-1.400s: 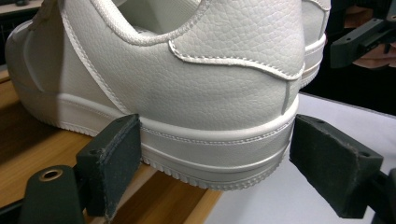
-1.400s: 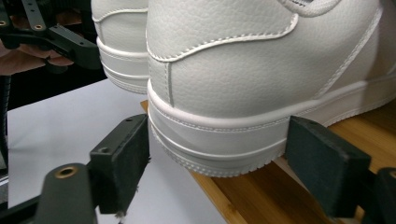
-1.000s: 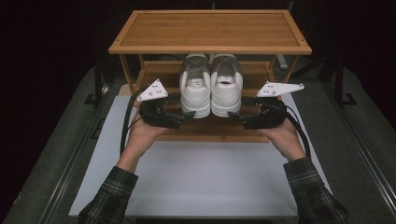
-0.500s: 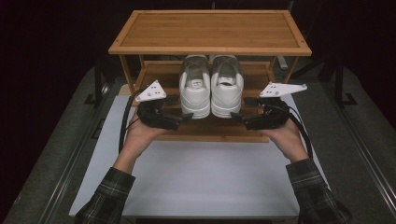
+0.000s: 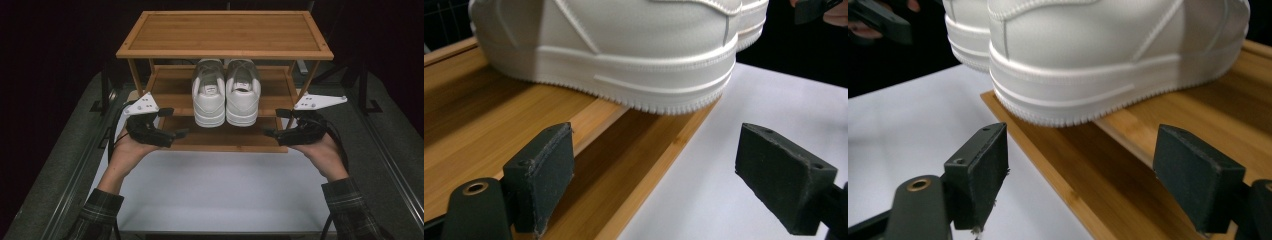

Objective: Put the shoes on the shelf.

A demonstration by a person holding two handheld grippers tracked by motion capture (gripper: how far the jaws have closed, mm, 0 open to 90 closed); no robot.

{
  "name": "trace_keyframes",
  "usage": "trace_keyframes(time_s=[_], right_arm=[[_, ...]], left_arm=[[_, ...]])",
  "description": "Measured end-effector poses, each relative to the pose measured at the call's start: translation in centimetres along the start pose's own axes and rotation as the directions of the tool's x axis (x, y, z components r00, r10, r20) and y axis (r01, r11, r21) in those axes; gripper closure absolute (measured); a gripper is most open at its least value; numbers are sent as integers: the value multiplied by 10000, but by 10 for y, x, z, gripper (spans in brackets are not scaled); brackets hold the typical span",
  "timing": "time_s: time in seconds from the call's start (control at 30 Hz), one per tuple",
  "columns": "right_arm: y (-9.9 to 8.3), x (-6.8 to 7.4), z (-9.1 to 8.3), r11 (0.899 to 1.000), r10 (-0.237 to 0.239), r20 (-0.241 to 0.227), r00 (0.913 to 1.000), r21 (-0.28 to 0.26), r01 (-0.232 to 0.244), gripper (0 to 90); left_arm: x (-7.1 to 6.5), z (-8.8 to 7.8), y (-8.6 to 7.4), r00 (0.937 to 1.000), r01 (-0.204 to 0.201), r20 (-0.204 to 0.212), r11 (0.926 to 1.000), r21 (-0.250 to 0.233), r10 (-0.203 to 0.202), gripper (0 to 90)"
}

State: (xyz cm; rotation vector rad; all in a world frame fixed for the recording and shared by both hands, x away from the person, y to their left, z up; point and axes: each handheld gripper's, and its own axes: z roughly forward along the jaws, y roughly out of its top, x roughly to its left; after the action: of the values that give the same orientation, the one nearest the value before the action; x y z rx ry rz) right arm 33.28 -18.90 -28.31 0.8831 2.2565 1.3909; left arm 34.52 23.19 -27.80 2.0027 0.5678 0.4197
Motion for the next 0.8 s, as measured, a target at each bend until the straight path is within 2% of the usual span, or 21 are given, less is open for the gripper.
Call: trace_keyframes(time_s=[0.37,0.53,0.57,0.6,0.63,0.73,0.77,0.8], right_arm=[[-24,-6,-21,9995,190,327,9993,254,-198,206],[-43,-7,-33,9987,290,586,9979,394,-313,206],[-47,-7,-35,9984,285,635,9976,472,-315,206],[-52,-7,-37,9979,335,683,9971,526,-372,206],[-56,-7,-38,9977,329,729,9968,574,-371,206],[-71,-6,-41,9962,334,860,9957,768,-401,206],[-76,-5,-42,9953,405,914,9950,845,-482,206],[-81,-5,-43,9944,419,945,9946,928,-507,206]], left_arm=[[1,-25,-24,9989,-25,-474,9991,418,45,156],[-1,-35,-46,9978,110,-661,9978,646,-67,156],[-1,-35,-46,9978,110,-661,9978,646,-67,156],[-3,-37,-54,9973,168,-728,9971,746,-114,156],[-3,-37,-54,9973,168,-728,9971,746,-114,156],[-7,-42,-73,9961,210,-869,9946,1013,-122,156],[-7,-42,-73,9961,210,-869,9946,1013,-122,156],[-8,-43,-84,9955,251,-936,9932,1139,-144,156]])
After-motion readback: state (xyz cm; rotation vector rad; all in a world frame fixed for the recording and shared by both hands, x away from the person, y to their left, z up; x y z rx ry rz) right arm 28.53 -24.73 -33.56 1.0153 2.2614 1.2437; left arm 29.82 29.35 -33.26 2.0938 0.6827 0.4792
